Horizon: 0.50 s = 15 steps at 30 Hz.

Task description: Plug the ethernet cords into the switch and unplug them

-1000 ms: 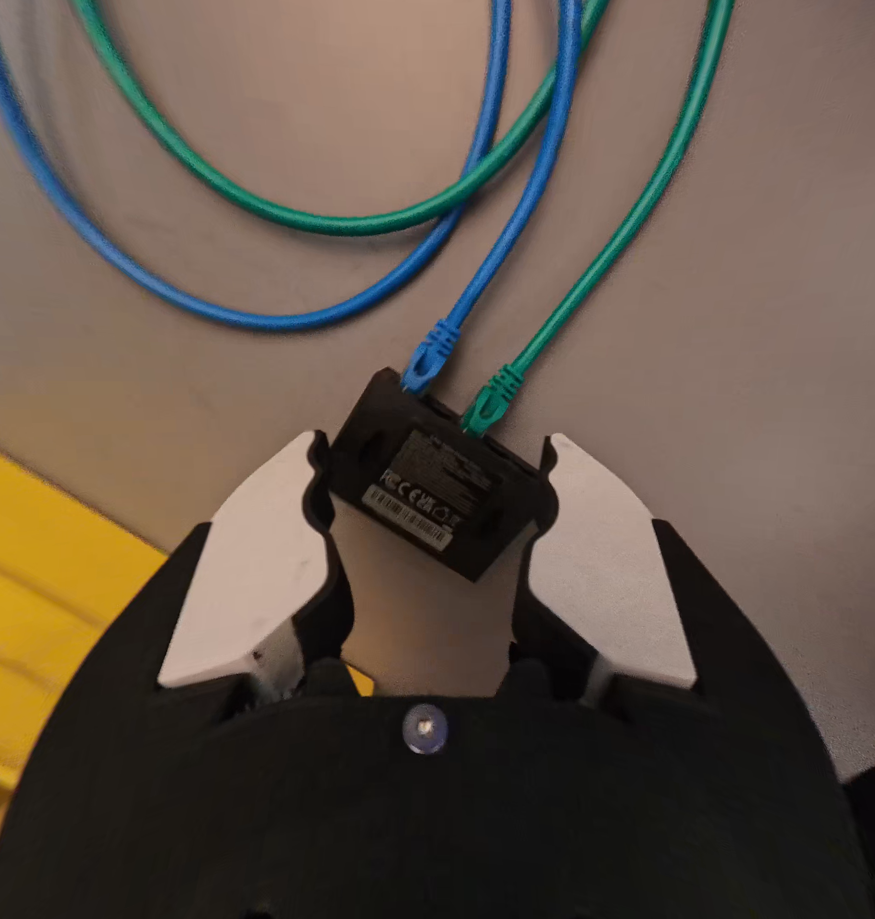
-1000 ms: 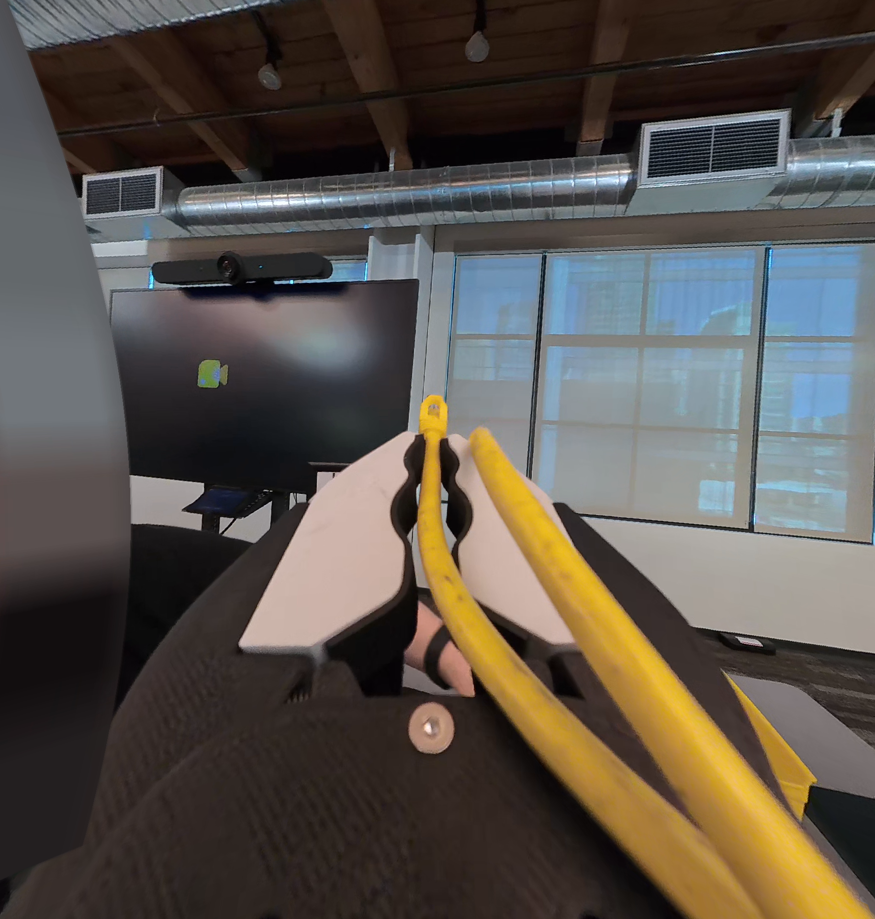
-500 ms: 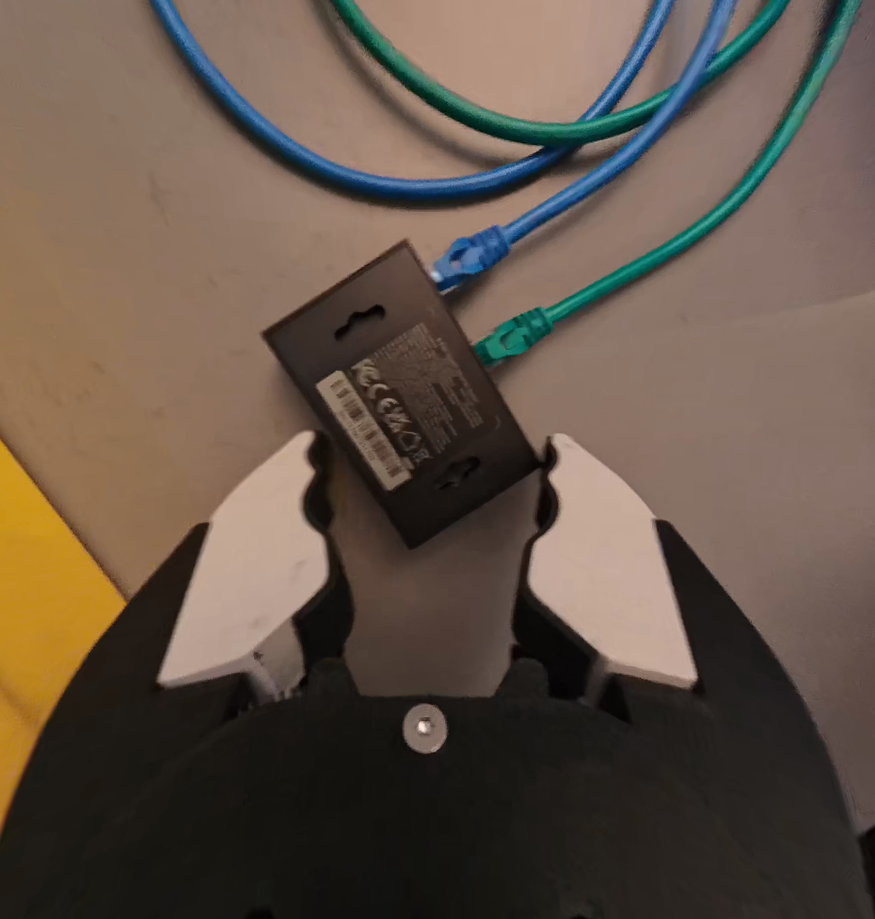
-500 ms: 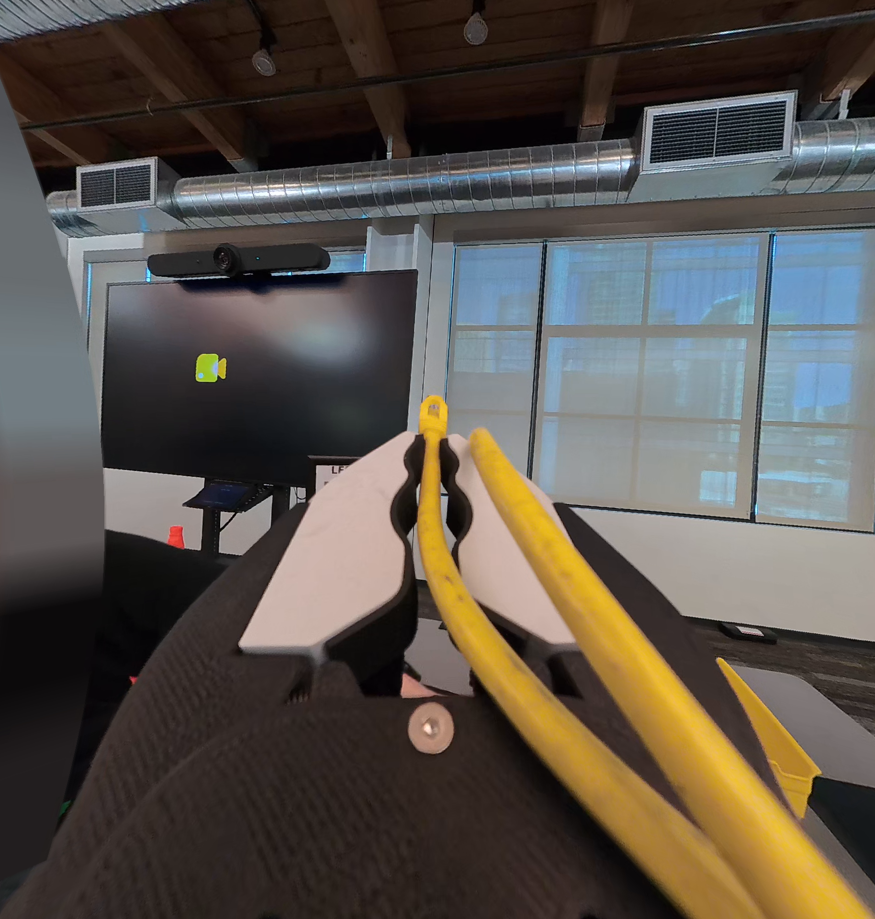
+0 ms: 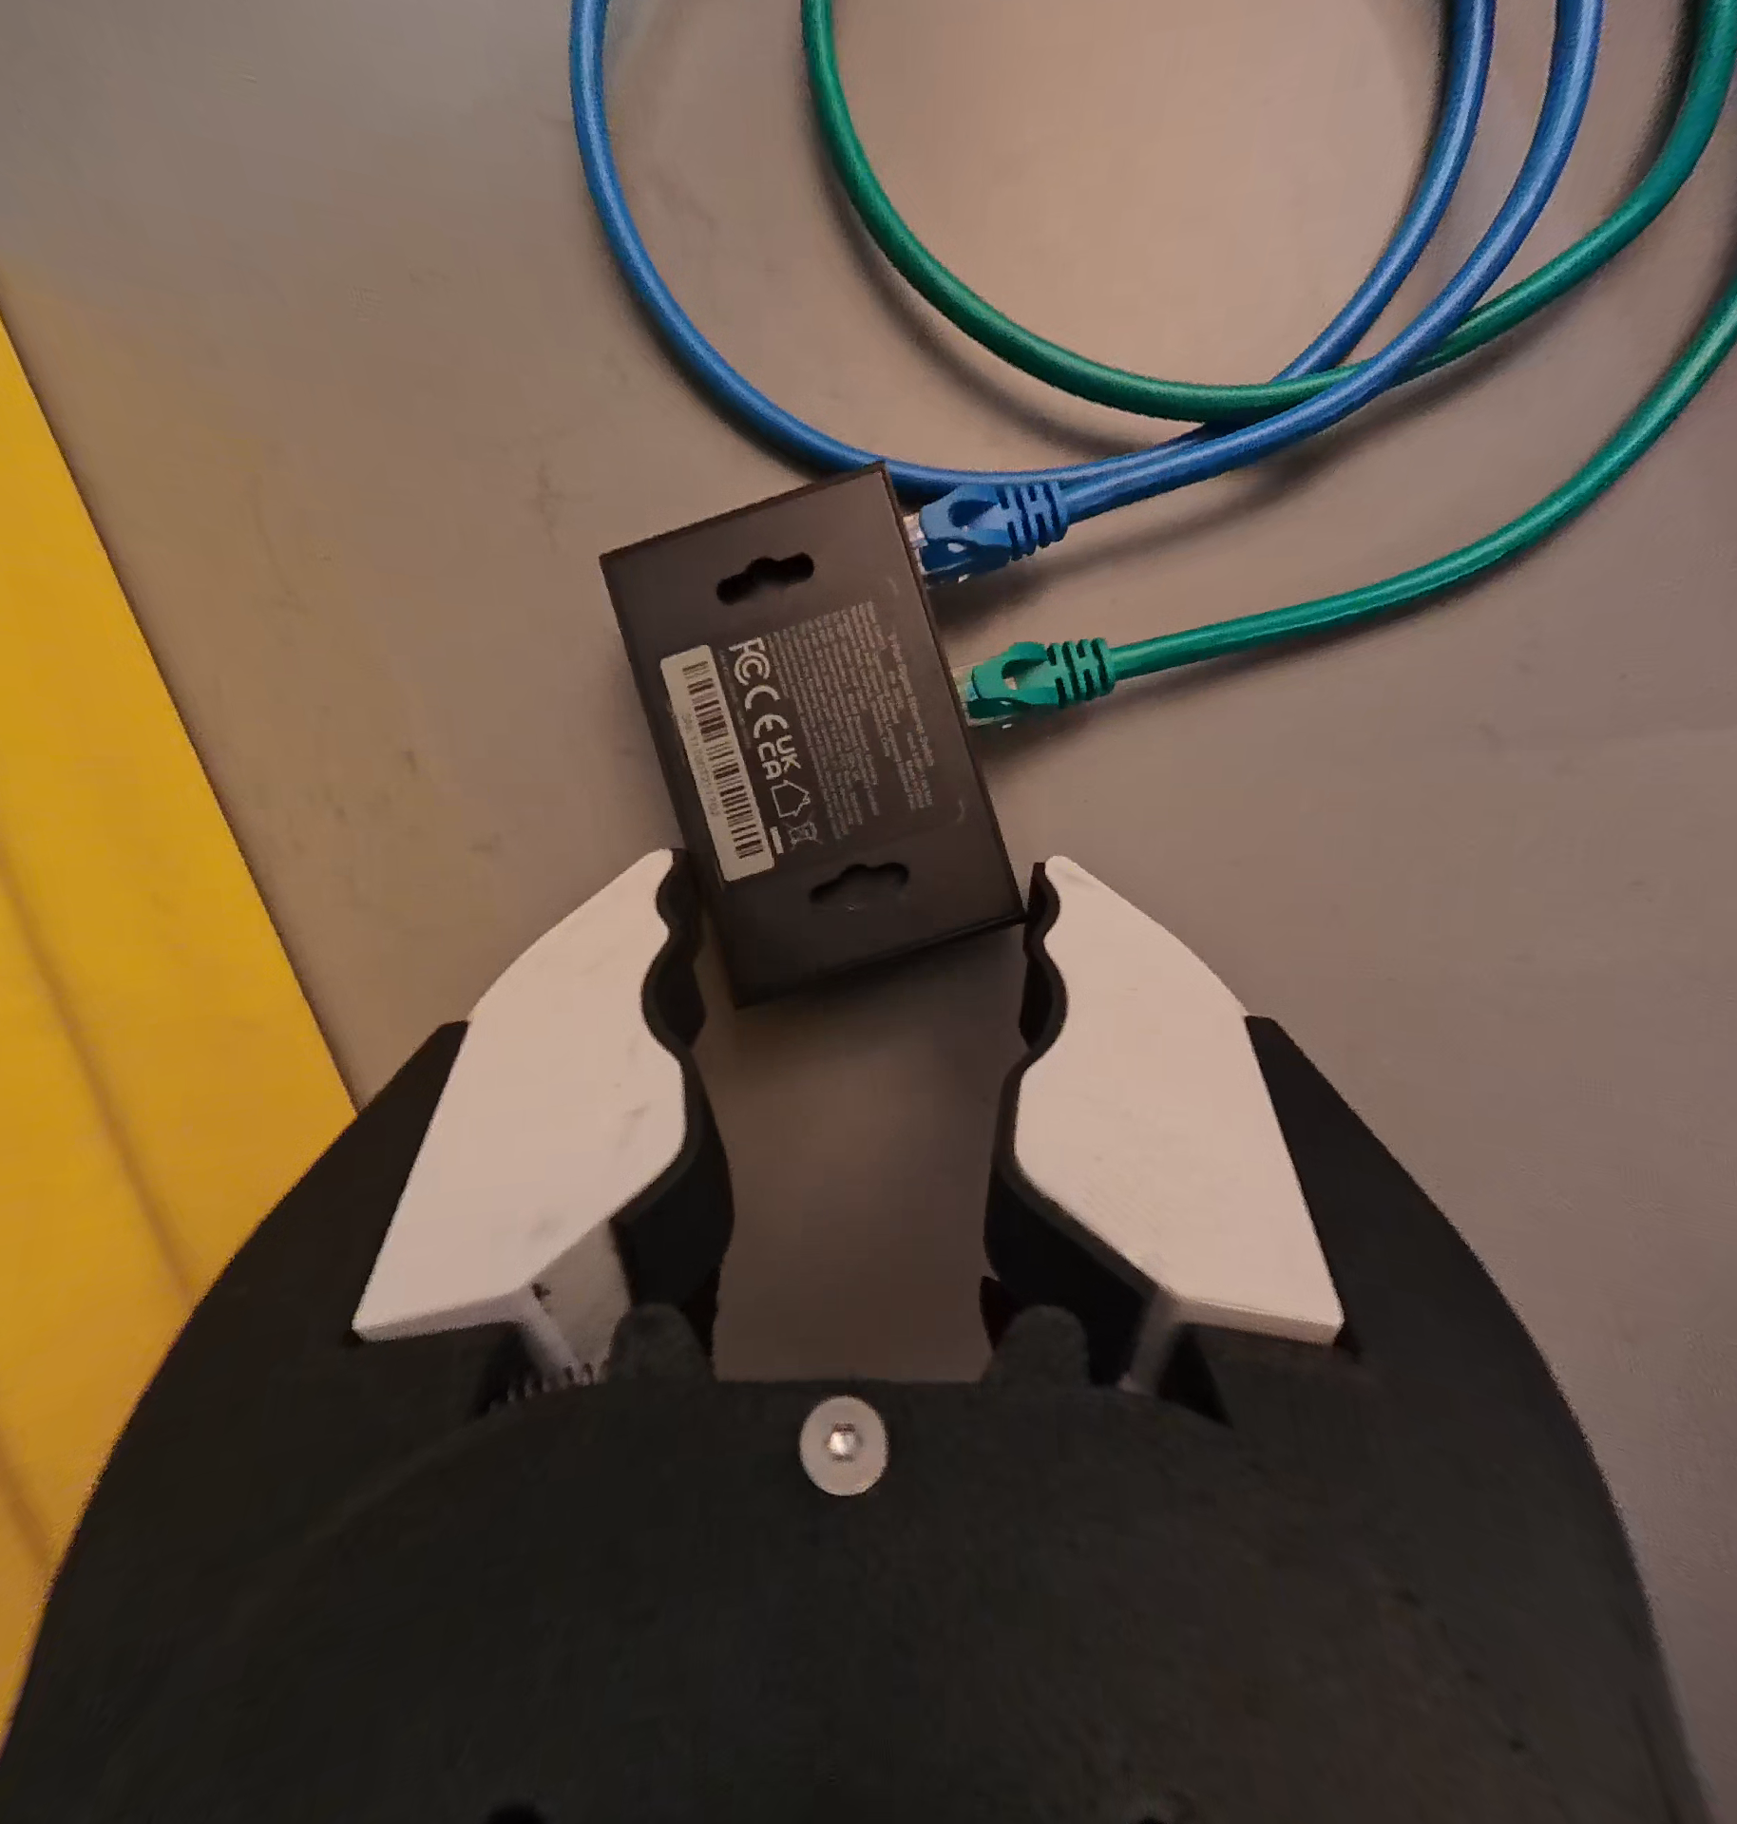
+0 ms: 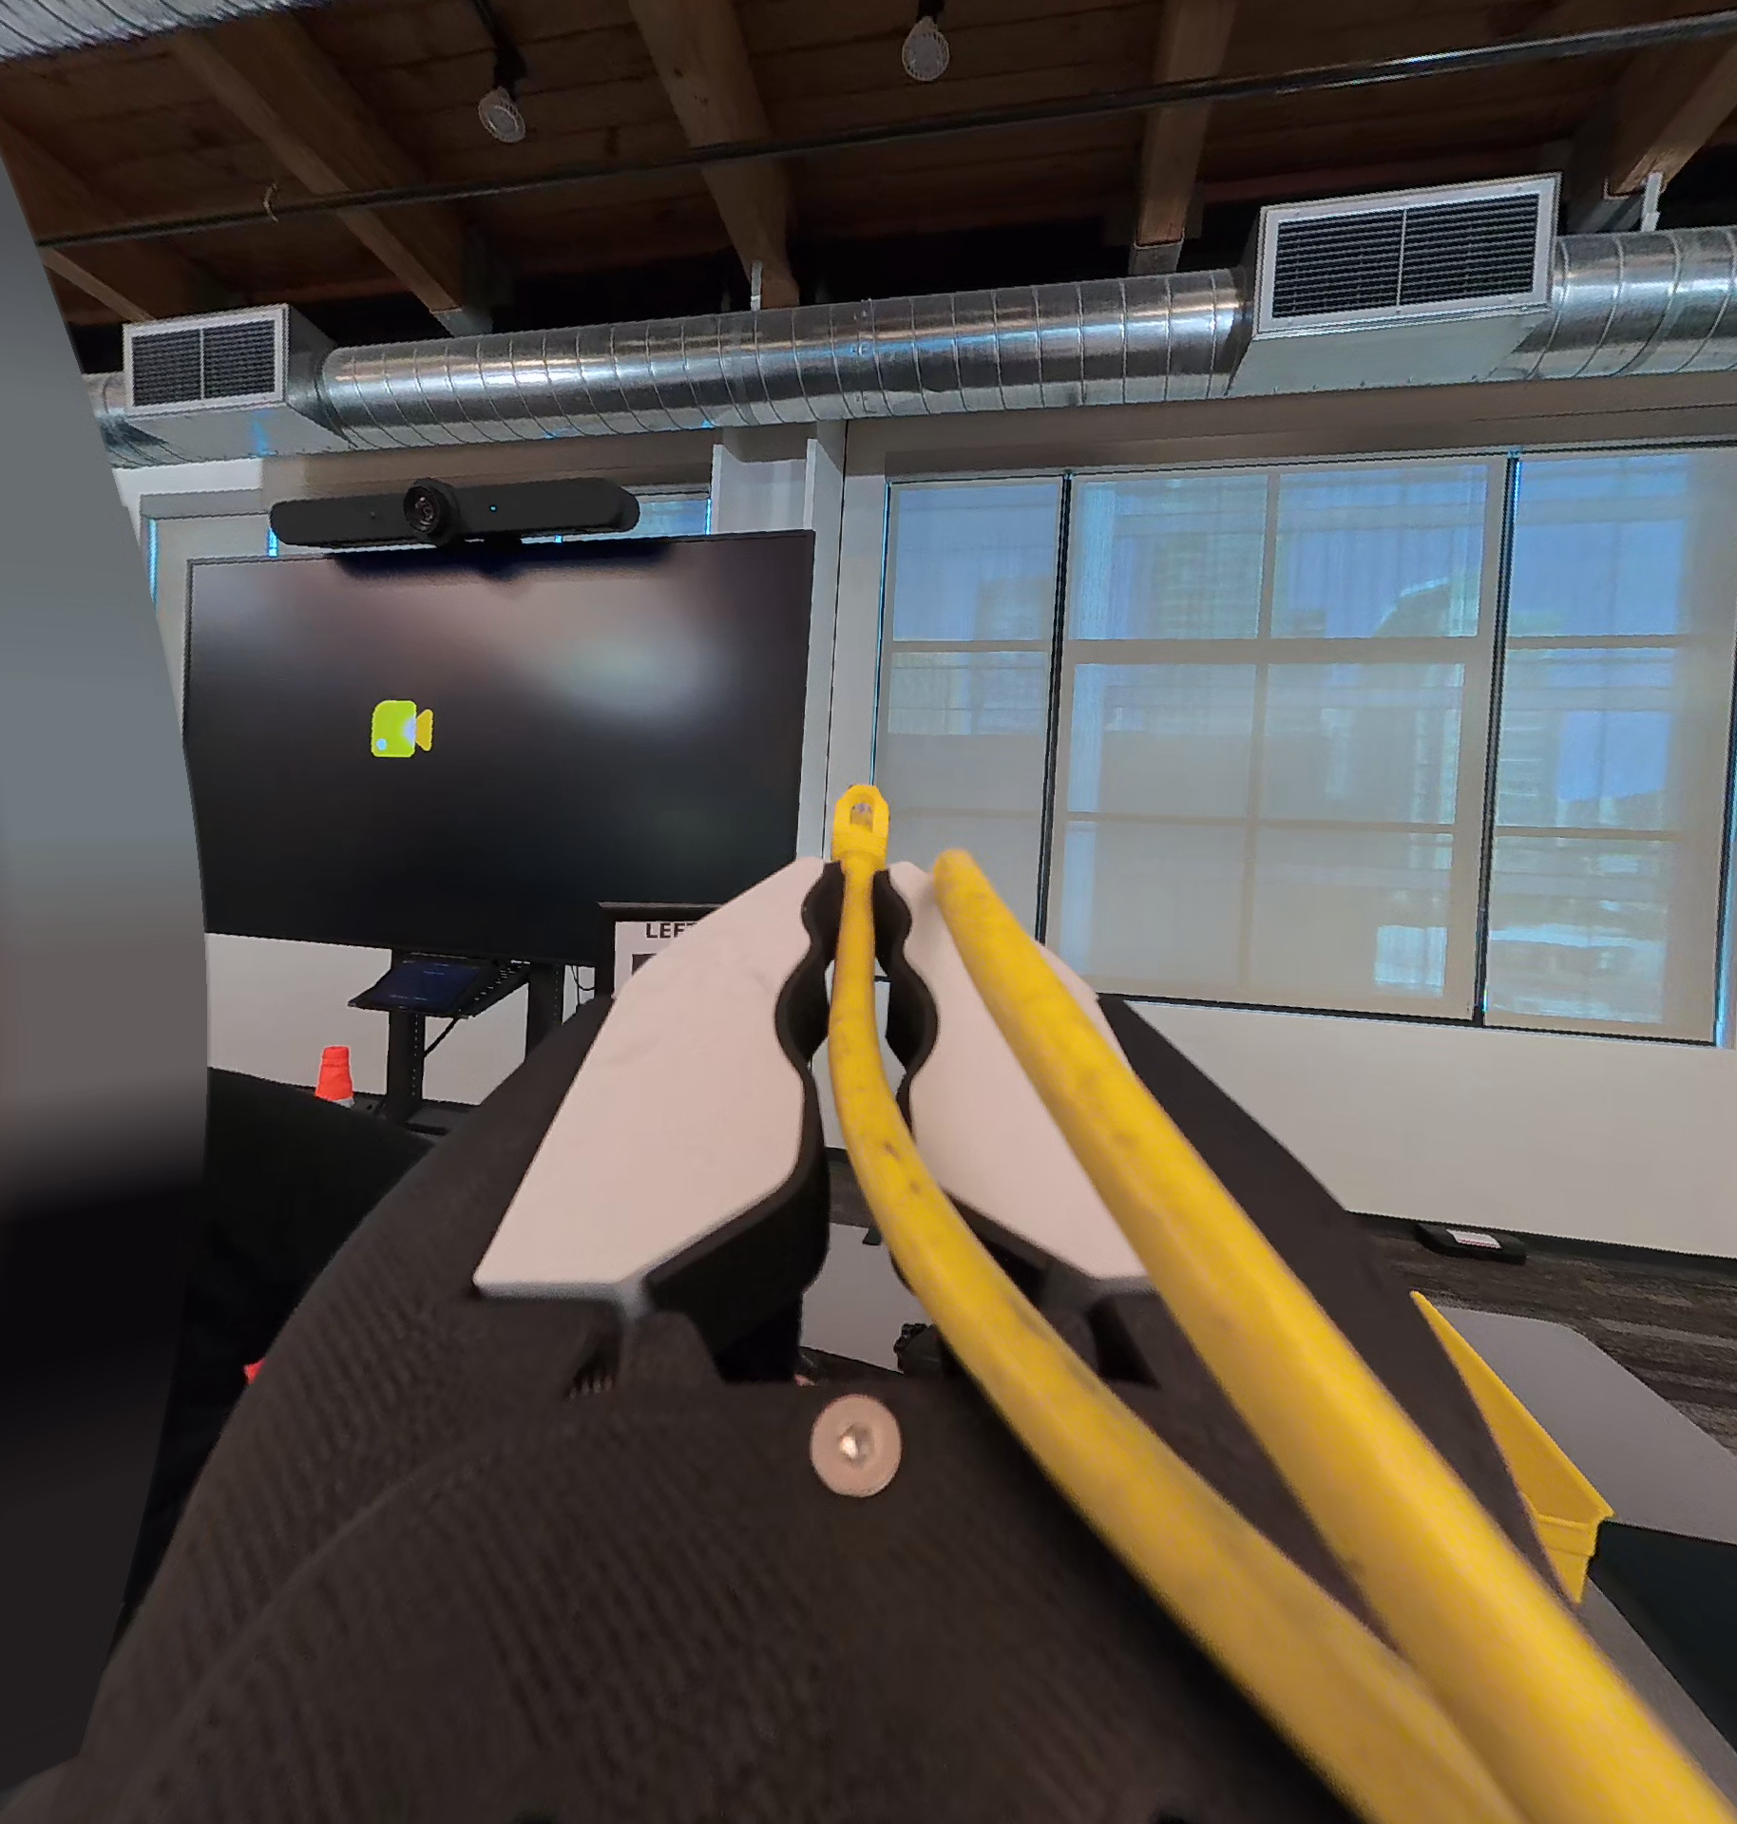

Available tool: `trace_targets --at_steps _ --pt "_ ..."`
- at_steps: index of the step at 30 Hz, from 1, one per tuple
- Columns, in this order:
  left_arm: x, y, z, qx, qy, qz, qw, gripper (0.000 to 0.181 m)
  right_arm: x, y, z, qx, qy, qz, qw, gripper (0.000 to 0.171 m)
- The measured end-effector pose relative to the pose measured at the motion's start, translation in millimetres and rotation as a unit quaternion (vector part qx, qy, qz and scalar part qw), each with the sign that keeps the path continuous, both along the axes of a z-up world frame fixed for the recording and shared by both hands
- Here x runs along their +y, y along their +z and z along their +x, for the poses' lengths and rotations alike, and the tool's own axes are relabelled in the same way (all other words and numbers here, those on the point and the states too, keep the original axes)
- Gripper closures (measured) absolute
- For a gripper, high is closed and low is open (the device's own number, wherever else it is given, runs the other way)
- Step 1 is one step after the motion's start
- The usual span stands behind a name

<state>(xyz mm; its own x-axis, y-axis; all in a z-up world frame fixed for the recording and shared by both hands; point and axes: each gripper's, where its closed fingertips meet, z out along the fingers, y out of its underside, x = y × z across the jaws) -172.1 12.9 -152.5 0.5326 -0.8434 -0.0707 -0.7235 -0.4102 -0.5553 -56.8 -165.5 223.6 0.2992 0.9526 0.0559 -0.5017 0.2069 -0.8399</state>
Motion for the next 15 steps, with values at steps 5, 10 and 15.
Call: trace_targets --at_steps 5,10,15 --pt "0.9 0.2 0.4 -0.015 0.012 0.007 1.000 0.120 2.7 -1.4 -0.9 0.000 0.000 -0.005 1.000 0.163" --pt "3.6 -2.8 -2.0 -0.026 0.036 0.034 0.998 0.116 3.2 -1.6 -2.0 -0.003 -0.004 -0.004 1.000 0.163" --pt "6.9 -2.7 -3.3 -0.052 0.054 0.083 0.994 0.111 4.9 -2.0 -1.9 0.000 -0.005 -0.007 1.000 0.163"
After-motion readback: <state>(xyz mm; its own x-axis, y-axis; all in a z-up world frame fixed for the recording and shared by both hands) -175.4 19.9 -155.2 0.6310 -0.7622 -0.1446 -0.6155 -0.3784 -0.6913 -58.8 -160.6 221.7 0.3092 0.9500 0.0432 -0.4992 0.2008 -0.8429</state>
